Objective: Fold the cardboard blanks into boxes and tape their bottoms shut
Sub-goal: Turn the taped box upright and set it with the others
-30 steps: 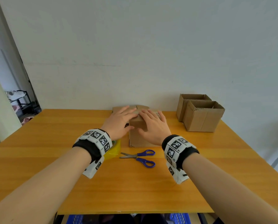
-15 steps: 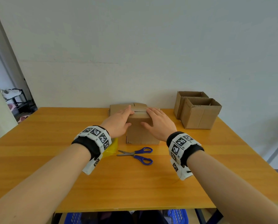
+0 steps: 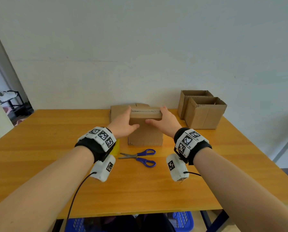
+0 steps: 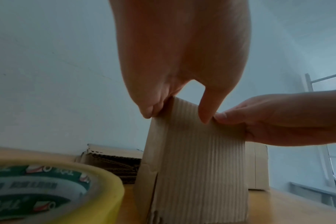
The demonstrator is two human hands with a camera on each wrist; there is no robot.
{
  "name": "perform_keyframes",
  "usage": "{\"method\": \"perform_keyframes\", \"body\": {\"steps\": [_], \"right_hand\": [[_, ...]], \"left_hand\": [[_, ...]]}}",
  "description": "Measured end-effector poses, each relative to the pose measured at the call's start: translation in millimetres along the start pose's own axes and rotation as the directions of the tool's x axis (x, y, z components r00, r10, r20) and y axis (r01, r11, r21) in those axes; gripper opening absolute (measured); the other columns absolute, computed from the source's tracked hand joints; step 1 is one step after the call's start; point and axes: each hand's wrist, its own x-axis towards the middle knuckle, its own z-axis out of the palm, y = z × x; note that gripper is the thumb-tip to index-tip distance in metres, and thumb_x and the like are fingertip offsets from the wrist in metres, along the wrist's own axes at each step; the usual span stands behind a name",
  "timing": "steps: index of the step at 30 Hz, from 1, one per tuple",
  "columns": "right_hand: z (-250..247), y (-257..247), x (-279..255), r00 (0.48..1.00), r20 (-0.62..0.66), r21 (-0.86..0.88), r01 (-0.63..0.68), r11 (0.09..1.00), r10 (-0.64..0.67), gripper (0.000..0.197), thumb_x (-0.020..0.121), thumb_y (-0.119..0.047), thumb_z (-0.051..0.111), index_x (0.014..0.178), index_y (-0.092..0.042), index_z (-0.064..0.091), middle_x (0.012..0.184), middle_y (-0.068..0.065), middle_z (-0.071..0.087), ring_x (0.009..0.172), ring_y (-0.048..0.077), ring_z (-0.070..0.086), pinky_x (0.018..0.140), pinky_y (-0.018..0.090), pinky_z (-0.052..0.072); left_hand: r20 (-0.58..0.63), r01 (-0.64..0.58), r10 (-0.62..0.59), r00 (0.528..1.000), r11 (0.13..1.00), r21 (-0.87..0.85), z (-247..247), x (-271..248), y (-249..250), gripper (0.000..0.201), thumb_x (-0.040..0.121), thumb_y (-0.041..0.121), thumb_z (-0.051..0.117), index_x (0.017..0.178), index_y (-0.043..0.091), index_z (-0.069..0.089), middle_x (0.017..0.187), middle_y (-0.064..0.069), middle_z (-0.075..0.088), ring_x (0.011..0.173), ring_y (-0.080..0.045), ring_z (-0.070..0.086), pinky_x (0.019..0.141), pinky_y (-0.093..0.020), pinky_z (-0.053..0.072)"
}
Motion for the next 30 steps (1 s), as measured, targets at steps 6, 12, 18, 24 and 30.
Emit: {"method": "perform_keyframes", "body": {"steps": [6,12,18,24,30], "right_hand": [[-1.5,5.2,4.9,0.997,0.024,0.147,-0.075,0.986,0.073,0.069,0.079,-0.041,0.073,0.133,-0.011,0.040,0.122,0.003,0.055,0.102,0.013,0.052,0.078,0.022,0.044],[1.4,10.7,15.0,0.943,0.131,0.335,-0.333,0.881,0.307,0.072,0.093,-0.059,0.040,0.134,0.000,0.046,0.128,0.014,0.056,0.118,0.026,0.053,0.106,0.040,0.041],[-0.7,13.9,20.8,0.897,0.193,0.501,-0.439,0.746,0.398,0.044,0.096,-0.044,0.047,0.111,-0.002,0.053,0.117,0.016,0.060,0.112,0.031,0.057,0.101,0.043,0.046],[-0.9,13.0,17.4,0.900,0.197,0.549,-0.430,0.716,0.389,0.035,0.096,-0.043,0.048,0.104,-0.009,0.050,0.114,0.015,0.059,0.109,0.028,0.058,0.101,0.041,0.047],[-3.2,10.0,10.9,0.916,0.153,0.579,-0.387,0.717,0.371,0.061,0.094,-0.054,0.042,0.135,-0.008,0.043,0.130,0.010,0.053,0.117,0.026,0.051,0.107,0.044,0.039]], "left_hand": [[0.025,0.079,-0.076,0.997,0.980,-0.180,-6.7,9.1,3.4,0.073,0.096,0.045,0.045,0.150,0.006,0.016,0.155,-0.012,0.025,0.142,-0.025,0.026,0.114,-0.037,0.024],[0.070,0.216,-0.204,0.976,0.921,-0.325,-2.4,24.1,2.7,0.040,0.101,0.045,0.026,0.084,0.019,0.051,0.093,-0.007,0.050,0.086,-0.019,0.050,0.093,-0.037,0.043],[0.159,0.352,-0.318,0.934,0.764,-0.540,-0.5,29.0,2.5,0.057,0.101,0.046,0.026,0.139,0.005,0.037,0.107,-0.008,0.055,0.102,-0.024,0.055,0.105,-0.050,0.039],[0.110,0.353,-0.363,0.925,0.716,-0.602,-3.6,26.5,0.7,0.050,0.100,0.043,0.031,0.136,0.009,0.036,0.132,-0.015,0.047,0.118,-0.036,0.050,0.092,-0.052,0.049],[0.116,0.322,-0.335,0.935,0.666,-0.673,-4.4,19.1,1.4,0.039,0.102,0.035,0.034,0.130,0.009,0.038,0.127,-0.016,0.050,0.111,-0.034,0.055,0.086,-0.047,0.050]]}}
